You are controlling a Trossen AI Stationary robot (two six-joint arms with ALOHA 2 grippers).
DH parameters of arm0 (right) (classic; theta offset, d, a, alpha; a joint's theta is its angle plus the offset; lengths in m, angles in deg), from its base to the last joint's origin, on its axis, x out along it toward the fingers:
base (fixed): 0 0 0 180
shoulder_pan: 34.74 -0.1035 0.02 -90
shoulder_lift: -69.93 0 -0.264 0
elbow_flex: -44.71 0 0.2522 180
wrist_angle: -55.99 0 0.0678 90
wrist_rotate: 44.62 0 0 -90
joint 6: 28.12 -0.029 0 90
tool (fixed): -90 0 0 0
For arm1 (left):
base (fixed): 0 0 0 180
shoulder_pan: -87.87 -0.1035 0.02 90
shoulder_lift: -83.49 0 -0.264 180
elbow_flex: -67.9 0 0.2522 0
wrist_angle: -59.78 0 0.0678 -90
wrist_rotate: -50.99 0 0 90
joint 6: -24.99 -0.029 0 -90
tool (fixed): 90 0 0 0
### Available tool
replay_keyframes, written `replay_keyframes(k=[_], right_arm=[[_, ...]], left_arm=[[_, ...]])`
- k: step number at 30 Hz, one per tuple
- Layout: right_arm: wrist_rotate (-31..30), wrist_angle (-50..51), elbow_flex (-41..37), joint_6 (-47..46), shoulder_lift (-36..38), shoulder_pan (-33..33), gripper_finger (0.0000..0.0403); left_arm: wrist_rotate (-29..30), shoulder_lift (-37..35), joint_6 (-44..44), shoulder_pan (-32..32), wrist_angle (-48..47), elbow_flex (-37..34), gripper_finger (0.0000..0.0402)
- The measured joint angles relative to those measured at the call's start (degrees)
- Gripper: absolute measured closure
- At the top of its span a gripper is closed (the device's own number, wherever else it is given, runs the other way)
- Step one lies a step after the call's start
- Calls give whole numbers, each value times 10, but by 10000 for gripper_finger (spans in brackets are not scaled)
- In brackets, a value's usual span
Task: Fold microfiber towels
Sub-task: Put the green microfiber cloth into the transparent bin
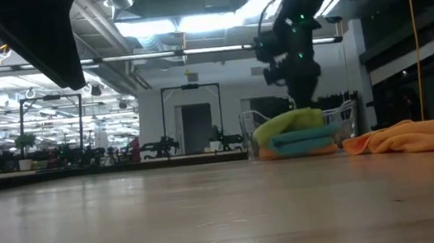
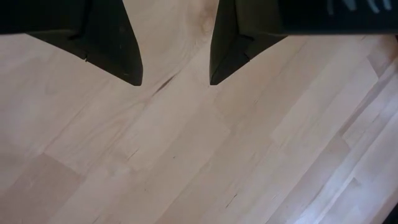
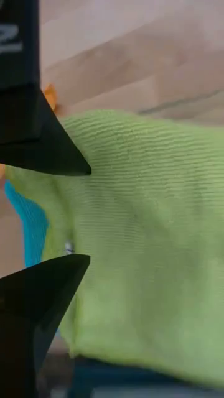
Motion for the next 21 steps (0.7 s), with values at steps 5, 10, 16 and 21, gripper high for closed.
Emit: replay_keyframes(k=[5,10,16,21], right_arm=[[-31,-23,-64,3,0,7,183],[-98,-37,-82,4,0,7,183],[-100,25,-25,-1,1,7,183],[-28,50,12,-4,3,7,183]], left_arm=[[0,0,0,0,0,0,223],[1,0,0,0,0,0,223],[10,0,0,0,0,0,223],[10,0,0,0,0,0,223]])
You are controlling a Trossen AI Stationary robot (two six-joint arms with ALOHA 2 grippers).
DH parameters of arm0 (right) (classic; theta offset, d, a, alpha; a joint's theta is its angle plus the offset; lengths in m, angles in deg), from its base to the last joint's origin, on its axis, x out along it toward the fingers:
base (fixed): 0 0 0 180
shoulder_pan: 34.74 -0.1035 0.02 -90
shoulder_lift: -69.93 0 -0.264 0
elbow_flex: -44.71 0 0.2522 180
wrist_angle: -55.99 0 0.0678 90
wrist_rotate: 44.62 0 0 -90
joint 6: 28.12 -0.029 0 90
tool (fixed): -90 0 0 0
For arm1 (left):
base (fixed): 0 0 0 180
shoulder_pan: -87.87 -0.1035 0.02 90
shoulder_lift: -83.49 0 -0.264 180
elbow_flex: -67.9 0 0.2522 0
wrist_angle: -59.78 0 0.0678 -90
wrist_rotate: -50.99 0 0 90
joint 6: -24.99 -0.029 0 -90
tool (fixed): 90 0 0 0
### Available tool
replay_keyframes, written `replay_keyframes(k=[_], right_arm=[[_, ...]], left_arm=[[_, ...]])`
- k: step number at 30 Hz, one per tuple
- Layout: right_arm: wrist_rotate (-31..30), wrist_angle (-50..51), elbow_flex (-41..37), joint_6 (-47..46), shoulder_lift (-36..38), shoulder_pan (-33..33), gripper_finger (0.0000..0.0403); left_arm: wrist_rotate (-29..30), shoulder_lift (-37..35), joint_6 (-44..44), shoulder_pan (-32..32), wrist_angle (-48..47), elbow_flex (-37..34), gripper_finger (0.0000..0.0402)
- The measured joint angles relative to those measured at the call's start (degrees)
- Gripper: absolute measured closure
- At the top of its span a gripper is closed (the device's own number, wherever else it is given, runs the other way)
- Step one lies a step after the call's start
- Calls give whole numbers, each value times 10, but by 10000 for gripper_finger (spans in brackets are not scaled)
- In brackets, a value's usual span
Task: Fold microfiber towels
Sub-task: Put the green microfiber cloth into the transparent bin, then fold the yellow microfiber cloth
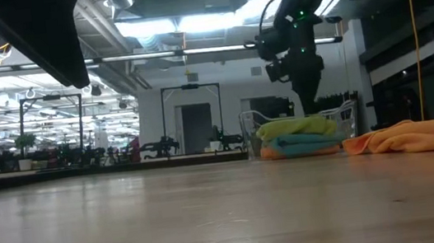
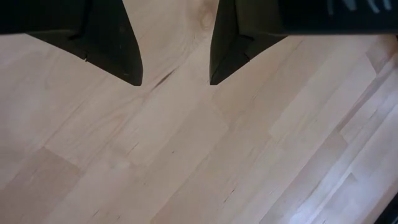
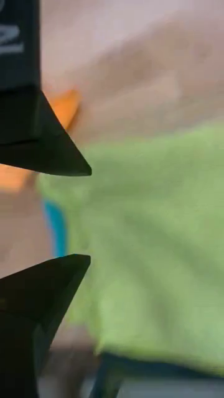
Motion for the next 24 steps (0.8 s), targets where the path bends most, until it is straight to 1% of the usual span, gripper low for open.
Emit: replay_keyframes(k=[2,3,8,11,14,17,21,24], right_arm=[[43,-15,-5,-14,0,-1,183],[52,-34,-12,-27,0,-2,183],[45,-87,-73,-35,-2,-13,183],[33,-83,-90,-26,-3,-17,183],[31,-75,-80,-26,-1,-17,183],[29,-57,-56,-28,16,-18,183],[29,-4,-23,-48,49,-22,183],[29,38,-17,-90,93,-33,183]], left_arm=[[0,0,0,0,0,0,223],[0,0,0,0,0,0,223],[0,0,0,0,0,0,223],[6,0,0,0,0,0,223],[17,0,0,0,0,0,223],[20,0,0,0,0,0,223],[20,0,0,0,0,0,223],[20,0,0,0,0,0,223]])
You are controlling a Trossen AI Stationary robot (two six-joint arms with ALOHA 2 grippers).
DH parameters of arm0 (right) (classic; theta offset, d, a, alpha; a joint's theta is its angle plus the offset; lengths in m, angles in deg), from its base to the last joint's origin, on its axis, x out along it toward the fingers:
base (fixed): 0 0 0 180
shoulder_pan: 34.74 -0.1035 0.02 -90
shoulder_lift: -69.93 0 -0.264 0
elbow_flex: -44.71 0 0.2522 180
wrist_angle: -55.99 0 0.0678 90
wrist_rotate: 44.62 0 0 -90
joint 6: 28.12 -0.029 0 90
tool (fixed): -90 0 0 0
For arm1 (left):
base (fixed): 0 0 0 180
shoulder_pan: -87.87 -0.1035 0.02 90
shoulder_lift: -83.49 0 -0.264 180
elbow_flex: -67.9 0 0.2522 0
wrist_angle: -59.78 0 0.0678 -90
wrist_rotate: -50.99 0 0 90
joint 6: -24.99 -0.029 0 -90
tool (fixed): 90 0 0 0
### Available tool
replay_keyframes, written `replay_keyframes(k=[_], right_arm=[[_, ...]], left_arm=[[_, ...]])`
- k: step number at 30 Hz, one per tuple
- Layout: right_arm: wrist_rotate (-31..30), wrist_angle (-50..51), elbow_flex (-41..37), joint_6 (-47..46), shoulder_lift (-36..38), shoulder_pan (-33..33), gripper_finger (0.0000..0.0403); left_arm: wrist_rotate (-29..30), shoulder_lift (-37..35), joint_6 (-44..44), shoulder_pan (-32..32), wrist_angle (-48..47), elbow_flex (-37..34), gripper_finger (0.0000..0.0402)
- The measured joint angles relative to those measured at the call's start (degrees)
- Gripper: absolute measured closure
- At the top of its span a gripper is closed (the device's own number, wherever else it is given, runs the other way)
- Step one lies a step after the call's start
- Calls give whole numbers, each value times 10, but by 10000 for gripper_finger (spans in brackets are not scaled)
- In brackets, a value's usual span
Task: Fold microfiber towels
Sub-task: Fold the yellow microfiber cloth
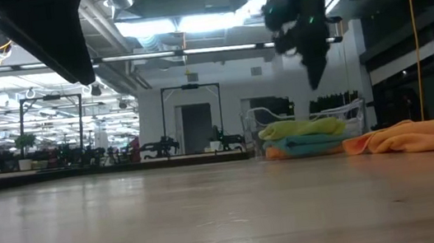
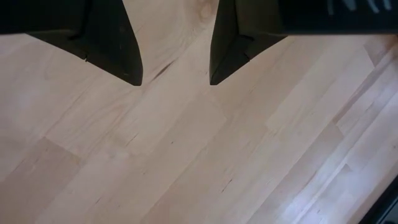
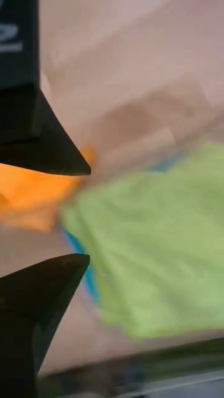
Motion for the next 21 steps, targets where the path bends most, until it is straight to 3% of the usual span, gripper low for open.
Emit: replay_keyframes(k=[5,7,11,16,21], right_arm=[[17,73,-27,-175,86,-47,183],[10,64,-49,-194,122,-74,183],[-49,-51,-135,-233,163,-116,183],[26,-181,-259,-283,145,-150,183],[29,-338,-322,-296,118,-164,183]], left_arm=[[0,0,0,0,0,0,223],[0,0,0,0,0,0,223],[0,0,0,0,2,0,223],[14,0,0,0,2,0,223],[15,0,0,0,2,0,223]])
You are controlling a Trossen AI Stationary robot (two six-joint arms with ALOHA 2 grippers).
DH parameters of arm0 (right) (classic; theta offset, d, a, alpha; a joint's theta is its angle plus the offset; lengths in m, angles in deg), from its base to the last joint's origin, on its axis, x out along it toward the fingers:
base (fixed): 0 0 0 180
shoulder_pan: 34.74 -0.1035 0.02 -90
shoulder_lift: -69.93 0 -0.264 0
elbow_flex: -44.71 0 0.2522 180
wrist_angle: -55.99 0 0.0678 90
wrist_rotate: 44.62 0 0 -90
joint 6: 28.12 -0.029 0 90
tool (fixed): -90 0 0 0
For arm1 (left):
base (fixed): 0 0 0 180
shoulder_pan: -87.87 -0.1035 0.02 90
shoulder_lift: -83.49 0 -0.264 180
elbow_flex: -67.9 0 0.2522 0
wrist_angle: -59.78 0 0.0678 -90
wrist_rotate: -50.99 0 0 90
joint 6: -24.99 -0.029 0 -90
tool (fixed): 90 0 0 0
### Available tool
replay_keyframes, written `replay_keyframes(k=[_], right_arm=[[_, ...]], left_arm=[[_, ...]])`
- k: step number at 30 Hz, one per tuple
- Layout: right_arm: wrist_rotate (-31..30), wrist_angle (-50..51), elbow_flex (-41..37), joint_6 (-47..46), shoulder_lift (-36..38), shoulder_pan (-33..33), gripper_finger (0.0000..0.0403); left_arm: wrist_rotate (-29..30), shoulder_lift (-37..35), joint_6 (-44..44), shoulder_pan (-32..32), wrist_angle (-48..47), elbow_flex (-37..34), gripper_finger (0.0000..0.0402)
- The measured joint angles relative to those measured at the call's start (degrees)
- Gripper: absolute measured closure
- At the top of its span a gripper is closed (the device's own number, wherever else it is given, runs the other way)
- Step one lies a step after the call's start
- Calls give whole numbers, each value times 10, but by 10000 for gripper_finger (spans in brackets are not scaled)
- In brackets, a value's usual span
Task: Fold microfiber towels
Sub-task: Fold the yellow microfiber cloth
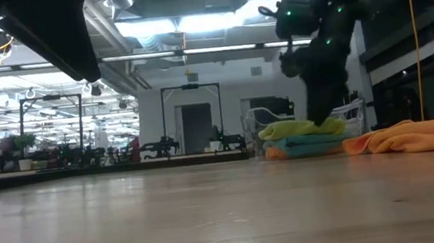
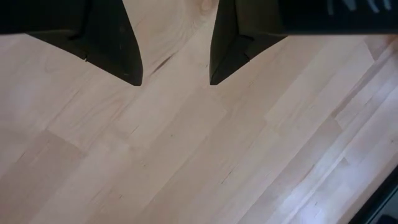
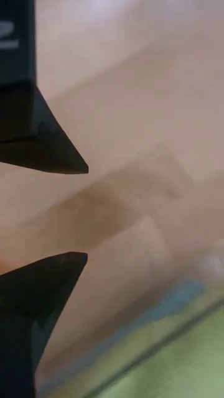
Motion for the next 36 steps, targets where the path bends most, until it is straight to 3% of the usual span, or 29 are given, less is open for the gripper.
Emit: replay_keyframes(k=[8,13,17,22,24,30,36], right_arm=[[-103,-71,18,-3,-77,16,183],[-106,-96,24,-14,-98,28,183],[-79,-92,26,-14,-93,31,183],[32,-71,26,-3,-51,26,183],[45,-37,26,-5,-21,17,183],[-101,93,26,-87,68,-59,183],[-198,214,26,-140,95,-130,183]], left_arm=[[0,0,0,0,0,0,223],[0,0,0,0,0,0,223],[0,0,0,0,0,0,223],[0,0,0,0,0,0,223],[0,0,0,0,0,0,223],[0,0,0,0,0,0,223],[1,0,0,0,1,0,223]])
